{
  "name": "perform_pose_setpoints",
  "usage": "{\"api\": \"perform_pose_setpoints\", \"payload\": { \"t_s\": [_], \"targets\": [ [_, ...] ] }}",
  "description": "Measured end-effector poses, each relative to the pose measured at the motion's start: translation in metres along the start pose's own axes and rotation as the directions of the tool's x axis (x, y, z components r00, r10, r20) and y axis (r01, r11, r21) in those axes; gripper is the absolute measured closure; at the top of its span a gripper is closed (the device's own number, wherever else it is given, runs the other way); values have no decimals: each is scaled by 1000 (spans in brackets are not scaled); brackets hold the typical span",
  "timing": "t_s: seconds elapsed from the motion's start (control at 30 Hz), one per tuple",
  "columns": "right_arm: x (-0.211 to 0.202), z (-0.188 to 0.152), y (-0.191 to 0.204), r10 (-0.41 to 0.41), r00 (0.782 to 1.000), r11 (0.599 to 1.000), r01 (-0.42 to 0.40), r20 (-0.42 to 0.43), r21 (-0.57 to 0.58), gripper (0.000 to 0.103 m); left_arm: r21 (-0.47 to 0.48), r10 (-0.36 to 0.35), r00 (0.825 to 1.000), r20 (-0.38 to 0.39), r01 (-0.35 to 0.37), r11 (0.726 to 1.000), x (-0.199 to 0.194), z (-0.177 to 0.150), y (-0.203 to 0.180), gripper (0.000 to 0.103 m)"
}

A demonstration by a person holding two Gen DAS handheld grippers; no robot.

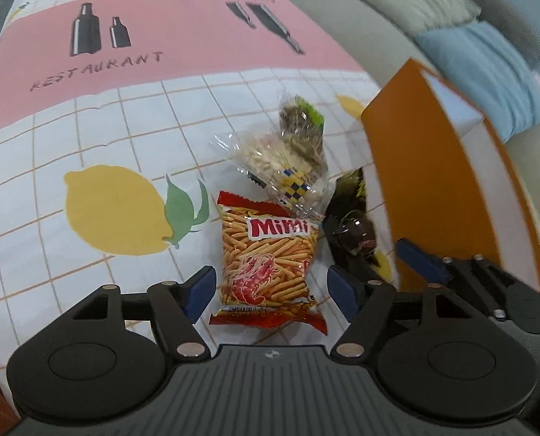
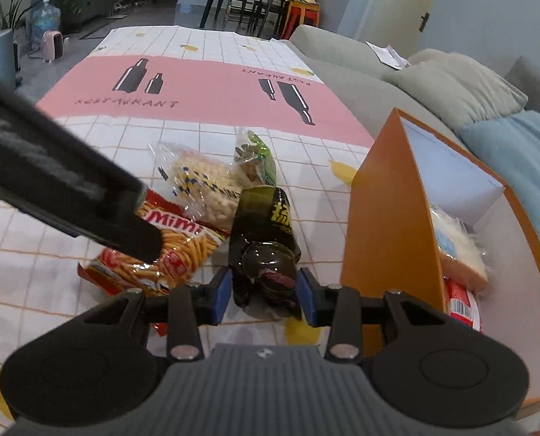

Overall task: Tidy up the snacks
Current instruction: 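Grasp the dark brown snack bag with the right tool while the left tool grasps the Mimi chip bag, then carry both held snack bags up over the orange box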

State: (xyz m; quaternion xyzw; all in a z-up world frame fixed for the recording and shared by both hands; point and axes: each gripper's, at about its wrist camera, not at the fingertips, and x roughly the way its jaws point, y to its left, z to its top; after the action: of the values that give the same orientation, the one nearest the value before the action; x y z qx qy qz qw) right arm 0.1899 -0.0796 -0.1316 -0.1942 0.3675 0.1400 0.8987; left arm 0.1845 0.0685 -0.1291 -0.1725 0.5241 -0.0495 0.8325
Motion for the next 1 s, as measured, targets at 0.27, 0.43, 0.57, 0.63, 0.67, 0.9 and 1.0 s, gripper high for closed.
{"api": "perform_pose_setpoints", "payload": {
  "t_s": [0.27, 0.43, 0.57, 0.63, 0.67, 0.9, 1.0],
  "targets": [
    [13, -6, 2, -15, 1000, 999, 15, 7, -46, 61, 1, 44, 997, -69, -44, 999, 27, 7, -6, 21],
    [17, -6, 3, -20, 1000, 998, 20, 14, -62, 58, 5, 58, 996, -70, -58, 998, 33, 11, -7, 25],
    [21, -3, 1, 9, 1000, 999, -8, 16, -37, 58, 18, 55, 996, -77, -53, 998, 28, 11, -4, 38],
    [25, -3, 1, 16, 1000, 999, -16, 17, -36, 57, 14, 62, 994, -85, -61, 998, 25, 11, -1, 41],
    [26, -3, 2, 20, 1000, 999, -19, 19, -36, 57, 10, 67, 994, -88, -66, 998, 22, 10, 1, 43],
    [35, 1, -2, 34, 999, 999, -34, 17, -23, 52, -32, 51, 992, -112, -55, 998, 12, 1, 19, 44],
    [38, 3, -3, 38, 999, 999, -38, 11, -7, 52, -25, 62, 992, -114, -65, 998, 9, 0, 18, 45]
  ]
}}
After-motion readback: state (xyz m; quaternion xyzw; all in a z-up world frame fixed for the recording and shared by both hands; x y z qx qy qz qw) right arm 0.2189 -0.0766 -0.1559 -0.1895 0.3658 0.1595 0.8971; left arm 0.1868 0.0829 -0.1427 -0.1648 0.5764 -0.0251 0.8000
